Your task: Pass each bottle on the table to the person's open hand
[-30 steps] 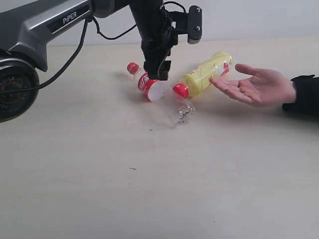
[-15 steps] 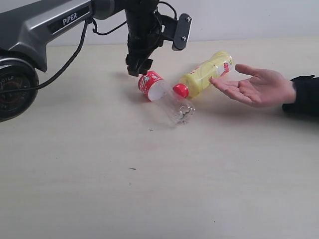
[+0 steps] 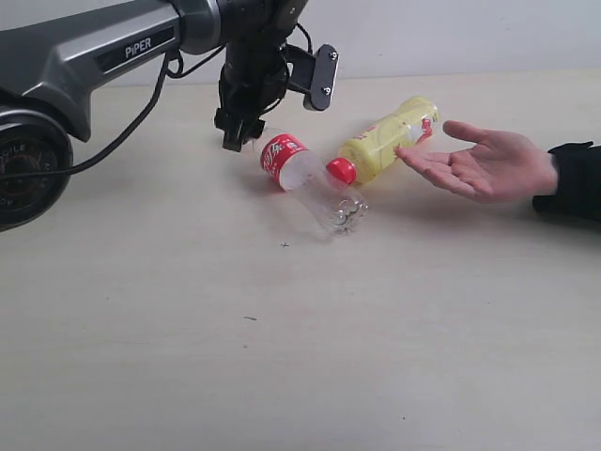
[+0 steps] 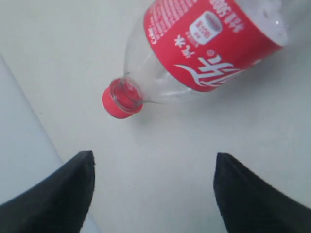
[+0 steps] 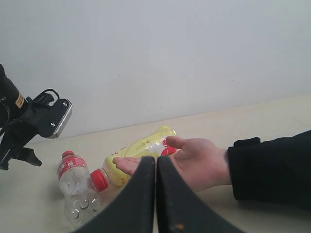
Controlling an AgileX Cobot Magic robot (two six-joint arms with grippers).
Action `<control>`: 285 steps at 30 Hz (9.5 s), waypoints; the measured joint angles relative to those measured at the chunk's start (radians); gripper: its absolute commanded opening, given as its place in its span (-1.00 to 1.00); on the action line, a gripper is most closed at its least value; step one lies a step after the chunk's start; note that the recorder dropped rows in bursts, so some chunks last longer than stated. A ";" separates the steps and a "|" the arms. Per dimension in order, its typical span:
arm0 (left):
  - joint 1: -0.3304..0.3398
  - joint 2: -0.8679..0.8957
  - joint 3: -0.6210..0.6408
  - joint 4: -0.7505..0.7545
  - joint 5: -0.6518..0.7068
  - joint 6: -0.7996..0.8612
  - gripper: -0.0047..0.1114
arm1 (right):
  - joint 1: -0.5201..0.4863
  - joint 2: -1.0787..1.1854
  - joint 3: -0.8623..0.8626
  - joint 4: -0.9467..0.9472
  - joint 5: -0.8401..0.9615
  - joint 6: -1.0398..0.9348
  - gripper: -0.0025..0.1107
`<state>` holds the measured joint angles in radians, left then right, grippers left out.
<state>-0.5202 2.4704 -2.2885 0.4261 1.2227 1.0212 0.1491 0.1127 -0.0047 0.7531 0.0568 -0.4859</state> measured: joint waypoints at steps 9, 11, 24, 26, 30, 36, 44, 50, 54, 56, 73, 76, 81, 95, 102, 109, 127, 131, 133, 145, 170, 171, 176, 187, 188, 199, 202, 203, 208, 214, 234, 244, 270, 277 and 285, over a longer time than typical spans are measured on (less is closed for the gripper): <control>-0.013 -0.075 0.007 0.000 0.000 -0.346 0.24 | 0.000 0.000 0.000 0.000 -0.002 0.000 -0.93; -0.013 -0.111 0.009 0.007 0.002 -0.450 0.24 | 0.000 0.000 0.000 0.000 -0.002 0.000 -0.93; 0.001 -0.226 0.009 -0.146 0.002 -1.308 0.24 | 0.000 0.000 0.000 0.000 -0.002 0.000 -0.93; 0.001 -0.217 0.009 -0.206 0.002 -1.233 0.24 | 0.000 0.000 0.000 0.000 -0.002 0.000 -0.93; -0.015 -0.213 0.009 -0.235 0.002 -0.828 0.24 | 0.000 0.000 0.000 0.000 -0.002 0.000 -0.93; -0.024 -0.210 0.024 -0.216 0.002 -0.334 0.24 | 0.000 0.000 0.000 0.000 -0.002 0.000 -0.93; -0.024 -0.198 0.145 -0.007 0.002 -0.040 0.24 | 0.000 0.000 0.000 0.000 -0.002 0.000 -0.93; -0.024 -0.153 0.160 -0.001 0.000 0.010 0.24 | 0.000 0.000 0.000 0.000 0.000 0.000 -0.93; -0.024 -0.143 0.164 -0.036 0.000 0.014 0.24 | 0.000 0.000 0.000 0.000 0.002 0.000 -0.93; -0.024 -0.143 0.164 -0.054 0.000 0.017 0.24 | 0.000 0.000 0.000 0.000 0.002 0.000 -0.93; 0.023 -0.143 0.164 -0.243 -0.073 0.133 0.24 | 0.000 0.000 0.000 0.000 0.004 0.000 -0.93; 0.037 -0.149 0.164 -0.292 -0.075 0.225 0.24 | 0.000 0.000 0.000 0.000 0.004 0.000 -0.93; 0.057 -0.179 0.164 -0.368 -0.079 0.284 0.24 | 0.000 0.000 0.000 0.000 0.006 0.000 -0.93; 0.092 -0.185 0.164 -0.400 -0.216 0.427 0.50 | 0.000 0.000 0.000 0.000 0.006 0.000 -0.93; 0.071 -0.183 0.164 -0.401 -0.216 0.549 0.50 | 0.000 0.000 0.000 0.000 0.006 0.000 -0.93; 0.033 -0.125 0.164 -0.407 -0.207 0.613 0.50 | 0.000 0.000 0.000 0.000 0.006 0.000 -0.93; 0.033 -0.094 0.164 -0.359 -0.207 0.646 0.50 | 0.000 0.000 0.000 0.000 0.006 0.000 -0.93; 0.033 -0.094 0.164 -0.359 -0.207 0.646 0.50 | 0.000 0.000 0.000 0.000 0.006 0.000 -0.93; 0.033 -0.094 0.164 -0.359 -0.207 0.648 0.50 | 0.000 0.000 0.000 0.000 0.006 0.000 -0.93; 0.059 -0.053 0.164 -0.326 -0.243 0.650 0.50 | 0.000 0.000 0.000 0.000 0.006 0.000 -0.93; 0.059 0.040 0.164 -0.314 -0.306 0.650 0.50 | 0.000 0.000 0.000 0.000 0.006 0.000 -0.93; 0.059 0.042 0.164 -0.314 -0.306 0.650 0.50 | 0.000 0.000 0.000 0.000 0.006 0.000 -0.93; 0.059 0.042 0.164 -0.314 -0.306 0.650 0.22 | 0.000 0.000 0.000 0.000 0.006 0.000 -0.93; 0.059 0.042 0.164 -0.299 -0.270 0.664 -0.91 | 0.000 0.000 0.000 0.000 0.006 0.000 -0.93; 0.059 0.042 0.164 -0.292 -0.259 0.678 -0.91 | 0.000 0.000 0.000 0.000 0.006 0.000 -0.93; 0.059 0.012 0.162 -0.259 -0.131 0.708 -0.92 | 0.000 0.000 0.000 0.000 0.006 0.000 -0.93; 0.057 -0.029 0.162 -0.259 -0.068 0.672 -0.92 | 0.000 0.000 0.000 0.000 0.006 0.000 -0.93; 0.057 -0.049 0.164 -0.259 -0.052 0.658 -0.92 | 0.000 0.000 0.000 0.000 0.006 0.000 -0.93; 0.056 -0.127 0.164 -0.259 -0.018 0.579 -0.92 | 0.000 0.000 0.000 0.000 0.006 0.000 -0.93; 0.056 -0.230 0.164 -0.259 -0.012 0.411 -0.92 | 0.000 0.000 0.000 0.000 0.006 0.000 -0.93; 0.053 -0.428 0.164 -0.625 0.004 -0.516 -0.92 | 0.000 0.000 0.000 0.000 0.006 0.000 -0.93; -0.174 -0.394 0.201 -0.688 -0.260 -0.794 -0.92 | 0.000 0.000 0.000 0.000 0.006 0.000 -0.93; -0.227 -0.256 0.167 -0.397 -0.146 -1.564 -0.92 | 0.000 0.000 0.000 0.000 0.006 0.000 -0.93; -0.206 -0.234 0.050 -0.407 -0.137 -1.553 -0.92 | 0.000 0.000 0.000 0.000 0.006 0.000 -0.93; -0.271 -0.232 0.001 -0.412 -0.403 -1.527 -0.92 | 0.000 0.000 0.000 0.000 0.006 0.000 -0.93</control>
<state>-0.7910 2.2380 -2.2877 0.0145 0.8193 -0.5058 0.1491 0.1127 -0.0047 0.7531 0.0628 -0.4859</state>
